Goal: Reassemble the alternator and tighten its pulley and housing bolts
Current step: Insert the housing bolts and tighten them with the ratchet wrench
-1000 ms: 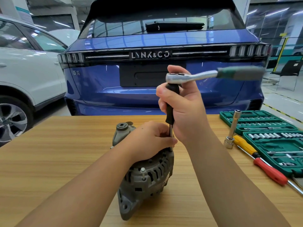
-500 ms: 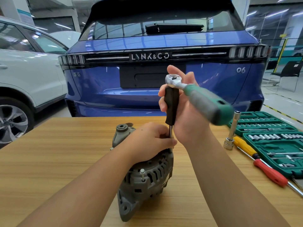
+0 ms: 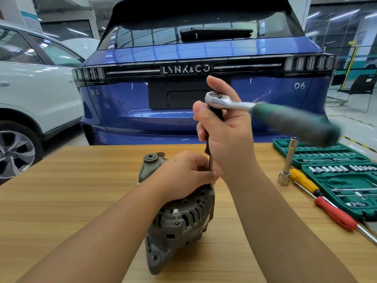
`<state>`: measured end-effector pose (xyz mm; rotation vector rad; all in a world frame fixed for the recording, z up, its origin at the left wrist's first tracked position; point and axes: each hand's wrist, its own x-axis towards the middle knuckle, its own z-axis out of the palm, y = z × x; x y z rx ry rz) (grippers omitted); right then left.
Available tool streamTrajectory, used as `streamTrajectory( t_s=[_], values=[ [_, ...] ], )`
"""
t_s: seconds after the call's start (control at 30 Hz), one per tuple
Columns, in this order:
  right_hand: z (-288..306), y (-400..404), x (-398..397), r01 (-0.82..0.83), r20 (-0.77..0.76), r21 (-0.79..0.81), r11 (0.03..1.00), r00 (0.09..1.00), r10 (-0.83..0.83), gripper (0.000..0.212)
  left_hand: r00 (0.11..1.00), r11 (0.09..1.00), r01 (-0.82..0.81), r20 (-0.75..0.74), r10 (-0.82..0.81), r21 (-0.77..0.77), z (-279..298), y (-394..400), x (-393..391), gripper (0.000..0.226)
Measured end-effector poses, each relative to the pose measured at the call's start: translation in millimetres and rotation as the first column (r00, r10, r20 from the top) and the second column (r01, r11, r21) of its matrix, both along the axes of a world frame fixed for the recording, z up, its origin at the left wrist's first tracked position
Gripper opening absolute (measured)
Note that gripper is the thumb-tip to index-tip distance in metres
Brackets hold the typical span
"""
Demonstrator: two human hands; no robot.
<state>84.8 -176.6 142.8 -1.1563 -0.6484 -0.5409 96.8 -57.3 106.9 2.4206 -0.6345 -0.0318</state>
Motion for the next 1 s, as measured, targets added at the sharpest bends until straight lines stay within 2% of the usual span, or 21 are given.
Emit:
streamTrajectory(
  t_s=[0.17, 0.23, 0.3, 0.33, 0.37, 0.47, 0.6, 0.63, 0.7, 0.77, 0.83, 1.0],
  values=[
    [-2, -4, 2, 0.002, -0.011, 0.006, 1.000, 1.000, -0.002, 0.041, 1.000, 1.000, 0.001, 0.001, -0.001, -0.001, 2, -1, -2, 0.018],
    [5, -11, 6, -0.163, -0.054, -0.001, 0.987, 0.985, 0.163, 0.047, 1.000, 1.000, -0.010, 0.001, 0.010, -0.001, 1, -1, -2, 0.018],
    [10, -15, 9, -0.353, -0.125, 0.054, 0.934, 0.926, 0.358, 0.067, 1.000, 1.000, -0.028, -0.003, 0.028, -0.014, 1, 0, -1, 0.017],
    [9, -14, 9, -0.397, -0.142, 0.113, 0.911, 0.901, 0.410, 0.069, 0.999, 0.999, -0.032, -0.007, 0.032, -0.019, 0, 0, -1, 0.017],
    [6, -14, 9, -0.402, -0.138, 0.147, 0.904, 0.897, 0.421, 0.061, 0.999, 0.999, -0.031, -0.010, 0.031, -0.023, 0, 1, -1, 0.016],
    [0, -8, 4, -0.291, -0.142, 0.167, 0.942, 0.938, 0.315, 0.045, 1.000, 0.999, -0.010, 0.009, 0.010, -0.040, -1, 1, 0, 0.013],
    [4, -7, -1, -0.024, -0.169, 0.109, 0.994, 0.985, 0.043, 0.014, 1.000, 0.999, 0.016, -0.002, -0.016, 0.029, -1, -1, 1, 0.018],
    [5, -9, -1, 0.000, -0.194, 0.100, 0.995, 0.981, 0.019, 0.012, 1.000, 1.000, 0.012, -0.004, -0.012, 0.029, -1, -1, 2, 0.017],
    [6, -15, 1, -0.062, -0.252, 0.070, 0.996, 0.965, 0.078, 0.007, 1.000, 1.000, -0.004, -0.002, 0.004, 0.030, -2, -1, 4, 0.015],
    [7, -19, 3, -0.173, -0.282, 0.039, 0.984, 0.943, 0.177, 0.019, 1.000, 0.999, -0.023, -0.004, 0.023, 0.026, -2, 0, 5, 0.015],
    [4, -18, 5, -0.204, -0.250, 0.034, 0.978, 0.946, 0.206, 0.030, 1.000, 1.000, -0.028, -0.002, 0.028, 0.012, -2, 0, 5, 0.015],
    [-2, -6, 4, -0.081, 0.024, 0.021, 0.996, 0.996, 0.081, 0.042, 1.000, 1.000, -0.002, -0.009, 0.002, -0.007, -1, -1, 2, 0.015]
  ],
)
